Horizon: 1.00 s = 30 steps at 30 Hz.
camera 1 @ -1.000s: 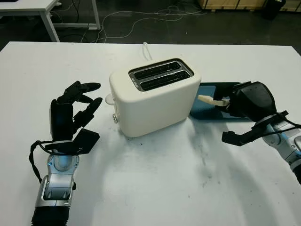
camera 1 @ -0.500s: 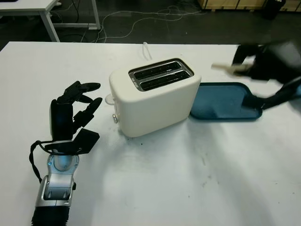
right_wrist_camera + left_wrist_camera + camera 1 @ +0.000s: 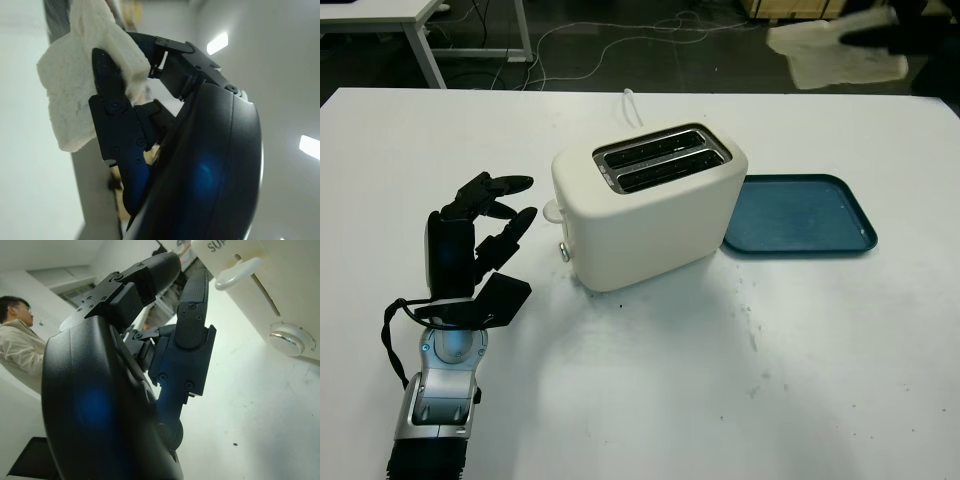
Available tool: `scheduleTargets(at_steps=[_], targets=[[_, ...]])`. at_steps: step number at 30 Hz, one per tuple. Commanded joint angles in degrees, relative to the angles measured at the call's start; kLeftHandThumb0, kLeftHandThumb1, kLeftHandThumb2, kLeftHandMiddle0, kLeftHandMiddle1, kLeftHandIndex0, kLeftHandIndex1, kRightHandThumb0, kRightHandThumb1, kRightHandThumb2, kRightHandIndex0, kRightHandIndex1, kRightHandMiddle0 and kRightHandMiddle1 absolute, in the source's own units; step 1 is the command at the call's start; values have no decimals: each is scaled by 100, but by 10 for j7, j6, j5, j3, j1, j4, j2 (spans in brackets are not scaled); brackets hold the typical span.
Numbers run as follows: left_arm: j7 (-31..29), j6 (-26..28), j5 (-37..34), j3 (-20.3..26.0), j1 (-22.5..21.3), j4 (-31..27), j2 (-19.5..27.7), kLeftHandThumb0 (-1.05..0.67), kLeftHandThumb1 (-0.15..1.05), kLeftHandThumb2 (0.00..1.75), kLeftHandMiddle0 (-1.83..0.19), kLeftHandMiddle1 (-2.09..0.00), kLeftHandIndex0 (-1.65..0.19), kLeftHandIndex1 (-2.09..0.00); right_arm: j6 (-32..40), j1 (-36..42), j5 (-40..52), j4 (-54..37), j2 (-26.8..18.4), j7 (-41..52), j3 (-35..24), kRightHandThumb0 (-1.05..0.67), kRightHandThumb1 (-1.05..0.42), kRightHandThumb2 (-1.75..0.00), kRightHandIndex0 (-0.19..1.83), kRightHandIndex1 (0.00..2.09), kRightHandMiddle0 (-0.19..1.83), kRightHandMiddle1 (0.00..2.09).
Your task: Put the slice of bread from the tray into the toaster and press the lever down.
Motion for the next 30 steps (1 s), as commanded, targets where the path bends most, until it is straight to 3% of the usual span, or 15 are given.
scheduleTargets(at_steps=[1,3,8,10,11,15,17,21,27,30], targets=[[2,-9,-3,0,1,3,0,-42,92,13,-62,-131,-72,-61,23,-26,26,4,19,33,-5,-28,-90,-11,111,171,97,167],[2,-8,-1,0,2,3,1,-42,92,13,-62,-131,-72,-61,55,-36,28,-13,34,46,0,-36,-89,-11,117,166,102,161],[0,-6,-3,1,3,1,1,-43,92,13,-61,-130,-72,-60,180,-58,63,-58,84,113,6,-12,-87,-26,127,161,113,158],[1,-6,-2,1,3,1,1,-43,92,13,-61,-130,-72,-60,223,-60,72,-71,105,129,10,-8,-73,-59,128,166,113,165],[1,-6,-1,1,3,2,2,-43,92,13,-61,-130,-72,-60,239,-61,74,-74,112,136,12,-8,-71,-66,127,169,112,168],[3,-5,-2,1,4,1,-1,-43,92,13,-62,-129,-72,-60,238,-58,76,-52,141,158,22,-10,-73,-75,126,174,109,174],[4,-4,1,1,4,0,-1,-44,92,13,-63,-129,-72,-60,234,-55,67,-42,149,159,30,-12,-80,-67,124,174,105,174],[5,0,6,0,5,-3,0,-44,92,13,-63,-130,-72,-59,168,-54,49,21,154,166,45,-27,-90,-52,120,175,102,175],[5,-7,-3,1,2,3,-3,-44,92,12,-62,-129,-73,-59,73,-56,-11,86,143,136,73,-49,-92,-50,105,175,87,175],[6,-15,-2,1,0,9,0,-44,92,13,-61,-128,-73,-59,50,-53,-11,109,145,142,69,-51,-92,-50,103,175,86,175]])
